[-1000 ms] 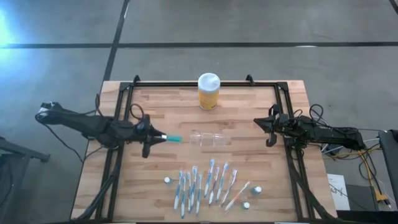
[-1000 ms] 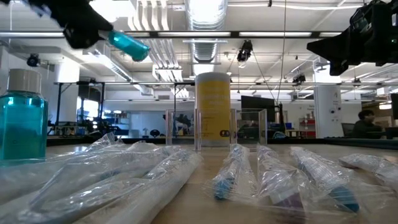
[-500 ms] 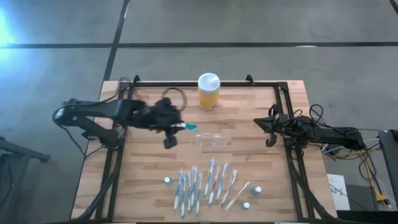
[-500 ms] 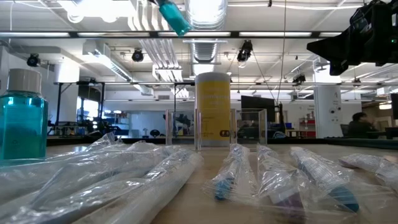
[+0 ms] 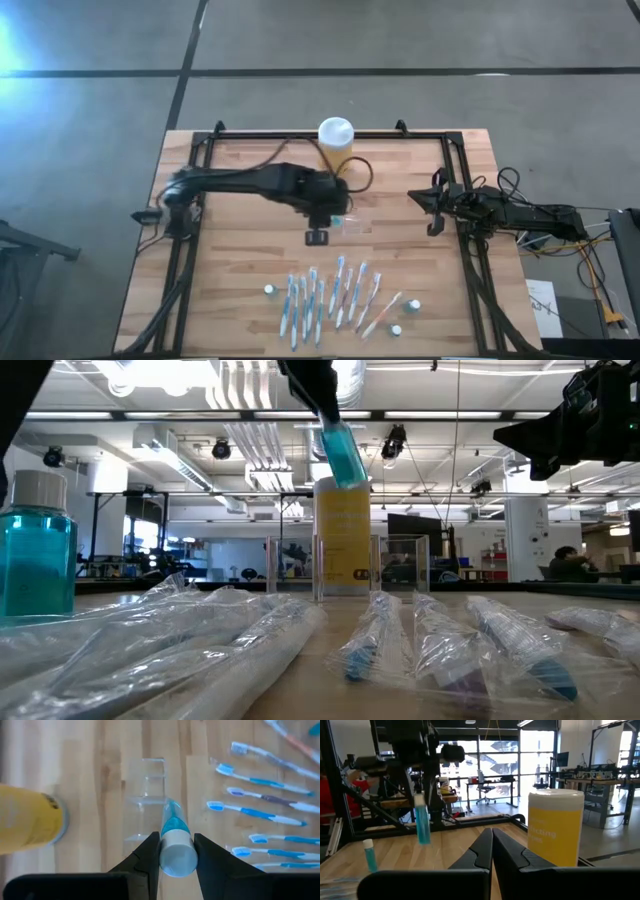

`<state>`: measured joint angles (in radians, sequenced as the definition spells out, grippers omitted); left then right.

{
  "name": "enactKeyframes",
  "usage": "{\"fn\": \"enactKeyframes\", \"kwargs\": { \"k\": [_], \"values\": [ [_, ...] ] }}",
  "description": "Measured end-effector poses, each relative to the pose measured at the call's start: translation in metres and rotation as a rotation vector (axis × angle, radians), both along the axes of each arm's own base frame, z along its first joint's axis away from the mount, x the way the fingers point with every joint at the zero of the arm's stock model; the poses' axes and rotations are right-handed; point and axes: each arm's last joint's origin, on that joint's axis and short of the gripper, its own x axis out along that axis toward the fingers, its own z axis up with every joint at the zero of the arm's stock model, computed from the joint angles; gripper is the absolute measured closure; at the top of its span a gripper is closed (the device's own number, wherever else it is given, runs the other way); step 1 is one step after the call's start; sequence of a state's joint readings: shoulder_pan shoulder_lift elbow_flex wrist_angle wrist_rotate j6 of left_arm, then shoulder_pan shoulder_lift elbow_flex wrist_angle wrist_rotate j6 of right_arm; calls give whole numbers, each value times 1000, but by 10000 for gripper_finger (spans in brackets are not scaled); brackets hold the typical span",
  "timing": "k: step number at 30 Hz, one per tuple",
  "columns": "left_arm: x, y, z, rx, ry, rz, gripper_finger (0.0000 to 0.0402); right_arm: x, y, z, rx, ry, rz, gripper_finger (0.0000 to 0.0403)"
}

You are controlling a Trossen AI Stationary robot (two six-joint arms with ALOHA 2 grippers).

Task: Pick & Place toothbrushing station
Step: Put the blue mouthwash into the transparent organizer

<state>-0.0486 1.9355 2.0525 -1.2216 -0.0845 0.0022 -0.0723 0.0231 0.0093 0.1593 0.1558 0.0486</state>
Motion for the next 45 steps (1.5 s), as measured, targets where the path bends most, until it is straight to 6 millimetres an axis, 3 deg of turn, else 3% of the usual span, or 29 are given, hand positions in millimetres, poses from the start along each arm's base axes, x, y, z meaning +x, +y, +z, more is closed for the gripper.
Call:
{"fn": "enactKeyframes", "kwargs": {
  "k": [7,13,28,45],
  "values": [
    [30,7,-32,25,140,-29,304,0,0,0,2,2,0,394],
    [42,15,-51,33,208,-41,304,0,0,-1,5,5,0,394],
    [47,25,-63,38,230,-33,304,0,0,-1,5,6,0,394],
    [61,25,-95,27,292,-49,304,0,0,-1,4,6,-1,394]
  ]
}}
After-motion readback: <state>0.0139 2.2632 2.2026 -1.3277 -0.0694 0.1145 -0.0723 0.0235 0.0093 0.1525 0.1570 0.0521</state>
